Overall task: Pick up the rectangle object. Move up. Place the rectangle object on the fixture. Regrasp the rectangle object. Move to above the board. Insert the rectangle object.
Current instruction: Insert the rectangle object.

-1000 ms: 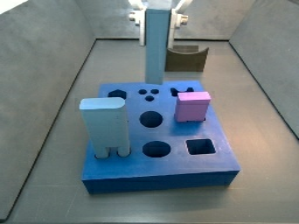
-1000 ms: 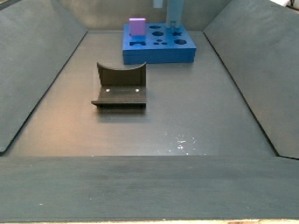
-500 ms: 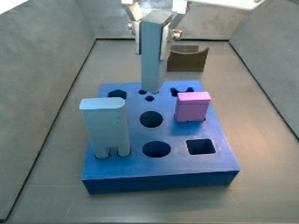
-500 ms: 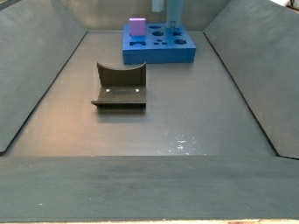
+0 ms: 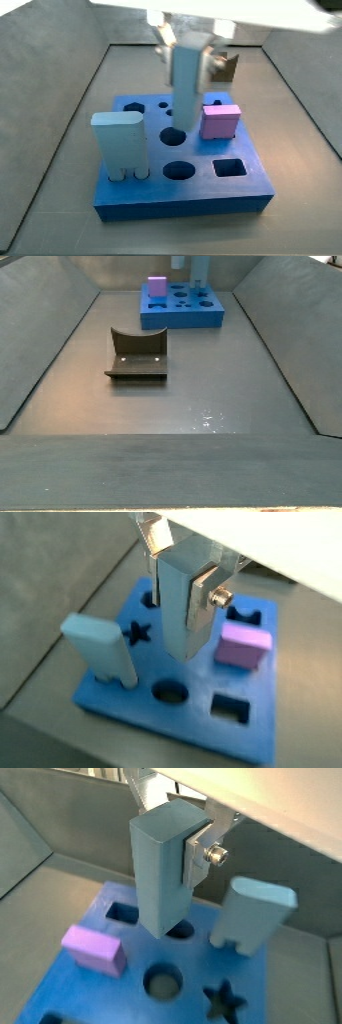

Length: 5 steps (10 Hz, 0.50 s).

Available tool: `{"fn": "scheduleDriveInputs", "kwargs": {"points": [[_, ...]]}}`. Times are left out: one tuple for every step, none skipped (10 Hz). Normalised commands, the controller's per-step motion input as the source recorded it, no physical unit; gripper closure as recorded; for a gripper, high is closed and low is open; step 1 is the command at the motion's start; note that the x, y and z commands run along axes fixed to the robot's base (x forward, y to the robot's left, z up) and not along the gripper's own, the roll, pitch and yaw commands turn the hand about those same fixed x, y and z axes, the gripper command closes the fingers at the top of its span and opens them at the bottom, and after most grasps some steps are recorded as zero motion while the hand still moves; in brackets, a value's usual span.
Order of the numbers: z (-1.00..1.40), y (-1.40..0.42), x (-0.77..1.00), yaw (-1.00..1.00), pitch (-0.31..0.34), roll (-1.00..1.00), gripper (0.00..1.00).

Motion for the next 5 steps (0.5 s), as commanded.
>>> {"fn": "scheduleDriveInputs", "kwargs": {"points": [[-0.06, -0.25, 0.14, -0.77, -0.100, -0.15, 1.00], [-0.07, -0.19, 0.00, -0.92, -0.120, -0.13, 1.00], [-0.07, -0.17, 0.01, -0.93, -0.086, -0.13, 1.00], [-0.09, -0.11, 0.10, -0.88, -0.051, -0.11, 1.00], [-0.09, -0.11, 0.13, -0.86, -0.051, -0.11, 1.00]]}}
